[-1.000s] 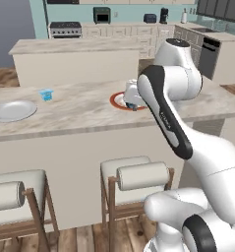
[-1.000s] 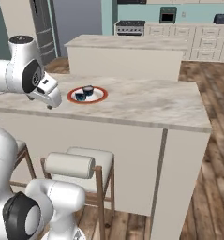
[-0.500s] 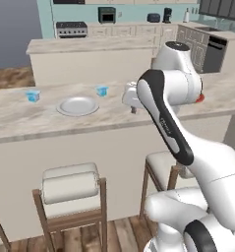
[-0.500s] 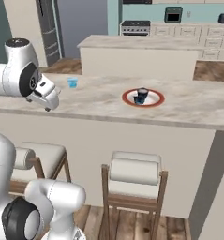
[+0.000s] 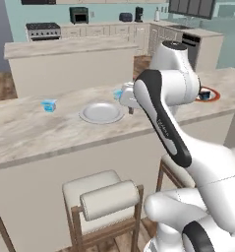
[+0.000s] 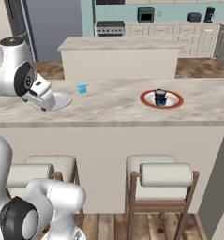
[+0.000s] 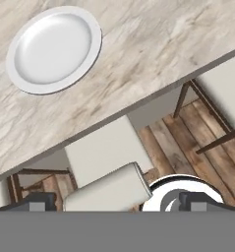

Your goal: Place two yogurt containers on each plate.

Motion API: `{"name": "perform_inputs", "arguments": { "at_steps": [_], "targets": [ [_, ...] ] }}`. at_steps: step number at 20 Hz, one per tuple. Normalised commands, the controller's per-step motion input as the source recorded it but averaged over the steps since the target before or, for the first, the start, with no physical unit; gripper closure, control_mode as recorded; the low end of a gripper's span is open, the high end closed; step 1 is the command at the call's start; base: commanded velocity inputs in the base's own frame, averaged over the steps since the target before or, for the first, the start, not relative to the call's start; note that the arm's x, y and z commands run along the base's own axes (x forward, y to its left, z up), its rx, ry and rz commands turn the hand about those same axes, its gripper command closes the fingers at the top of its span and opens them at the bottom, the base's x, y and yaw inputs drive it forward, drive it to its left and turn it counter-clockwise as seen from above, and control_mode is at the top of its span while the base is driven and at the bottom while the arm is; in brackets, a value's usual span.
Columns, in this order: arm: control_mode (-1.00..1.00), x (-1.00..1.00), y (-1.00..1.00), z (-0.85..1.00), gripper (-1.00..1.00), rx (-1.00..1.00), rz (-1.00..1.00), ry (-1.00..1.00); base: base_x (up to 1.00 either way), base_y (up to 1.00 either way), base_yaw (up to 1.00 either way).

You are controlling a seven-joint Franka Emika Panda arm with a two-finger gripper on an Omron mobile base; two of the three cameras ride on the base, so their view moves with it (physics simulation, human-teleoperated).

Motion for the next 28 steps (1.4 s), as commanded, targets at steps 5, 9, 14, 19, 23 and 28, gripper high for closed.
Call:
{"name": "perform_inputs", "arguments": {
  "at_steps": [5,9,14,19,23,28],
  "targets": [
    [1.0,0.0,0.0,0.0,-1.0,0.0,0.0,0.0,0.69,0.7,-0.29],
    [1.0,0.0,0.0,0.0,-1.0,0.0,0.0,0.0,0.62,0.67,0.01],
    [1.0,0.0,0.0,0.0,-1.0,0.0,0.0,0.0,0.5,0.53,0.43],
    [1.0,0.0,0.0,0.0,-1.0,0.0,0.0,0.0,-0.02,0.44,0.64],
    [1.0,0.0,0.0,0.0,-1.0,0.0,0.0,0.0,0.57,0.19,0.35],
    [1.0,0.0,0.0,0.0,-1.0,0.0,0.0,0.0,0.99,0.02,0.17]
  ]
}}
